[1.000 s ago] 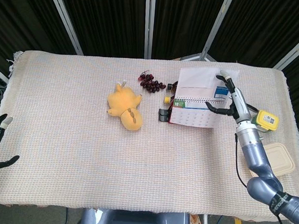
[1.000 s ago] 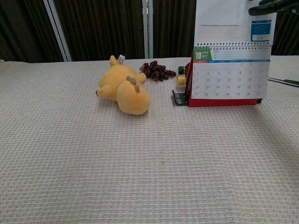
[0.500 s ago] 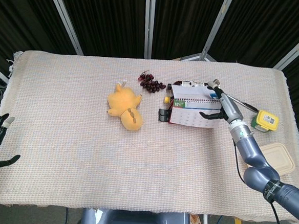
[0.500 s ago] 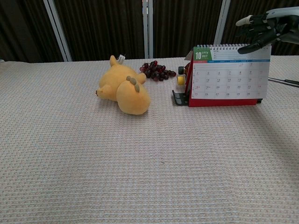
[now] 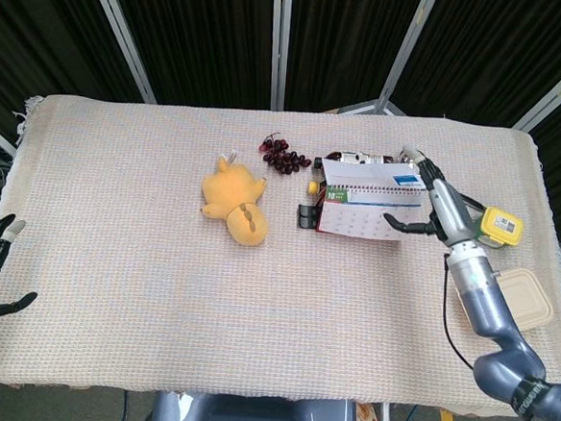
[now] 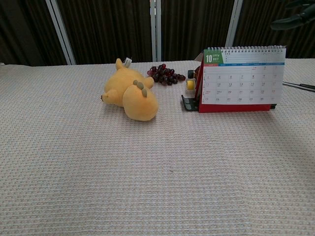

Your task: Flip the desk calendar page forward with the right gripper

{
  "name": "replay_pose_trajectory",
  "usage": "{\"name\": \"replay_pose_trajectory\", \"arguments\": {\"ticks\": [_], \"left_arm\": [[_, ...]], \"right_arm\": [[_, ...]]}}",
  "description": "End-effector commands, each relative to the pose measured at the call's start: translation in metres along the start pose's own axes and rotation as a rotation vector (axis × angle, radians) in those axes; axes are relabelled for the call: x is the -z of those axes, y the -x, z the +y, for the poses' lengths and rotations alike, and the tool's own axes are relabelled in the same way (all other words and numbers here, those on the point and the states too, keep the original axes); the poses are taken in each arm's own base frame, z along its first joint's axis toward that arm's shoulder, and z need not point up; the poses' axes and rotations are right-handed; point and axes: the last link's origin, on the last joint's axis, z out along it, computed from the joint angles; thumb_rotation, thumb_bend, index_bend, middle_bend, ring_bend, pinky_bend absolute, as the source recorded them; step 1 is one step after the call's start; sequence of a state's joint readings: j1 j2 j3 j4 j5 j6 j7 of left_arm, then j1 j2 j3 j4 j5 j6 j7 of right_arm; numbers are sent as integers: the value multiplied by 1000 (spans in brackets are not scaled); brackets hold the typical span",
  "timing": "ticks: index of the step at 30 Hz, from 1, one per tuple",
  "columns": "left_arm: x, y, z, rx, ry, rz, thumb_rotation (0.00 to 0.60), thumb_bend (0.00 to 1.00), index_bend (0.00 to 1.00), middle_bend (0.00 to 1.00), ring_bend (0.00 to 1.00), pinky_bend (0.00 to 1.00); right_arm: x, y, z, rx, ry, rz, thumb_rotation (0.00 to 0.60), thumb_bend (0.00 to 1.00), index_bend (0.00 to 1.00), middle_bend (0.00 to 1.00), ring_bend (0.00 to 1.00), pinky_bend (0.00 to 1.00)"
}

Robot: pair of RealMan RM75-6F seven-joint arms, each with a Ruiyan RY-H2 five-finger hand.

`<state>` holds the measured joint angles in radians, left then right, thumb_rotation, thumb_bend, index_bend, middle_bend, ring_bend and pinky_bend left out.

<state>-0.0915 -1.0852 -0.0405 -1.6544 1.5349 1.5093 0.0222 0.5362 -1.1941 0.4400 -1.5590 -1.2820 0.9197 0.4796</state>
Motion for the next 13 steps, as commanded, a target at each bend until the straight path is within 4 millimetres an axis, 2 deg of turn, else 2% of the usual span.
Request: {"name": "replay_pose_trajectory", "arguments": {"ticks": [1,6,13], "left_arm": [[1,1,0,-4,-1,-5,600,109,0,0,0,0],[2,5,1,-14,0,-15,600,110,0,0,0,0],[5,9,6,-24,18,-15,600,109,0,0,0,0]], "right_arm": [[76,-5,27,181,-10,16,600,167,0,1,0,0],[142,-7,61,412,48,39,600,167,0,0,0,0],[193,-8,91,551,136,69,600,167,0,0,0,0]]}}
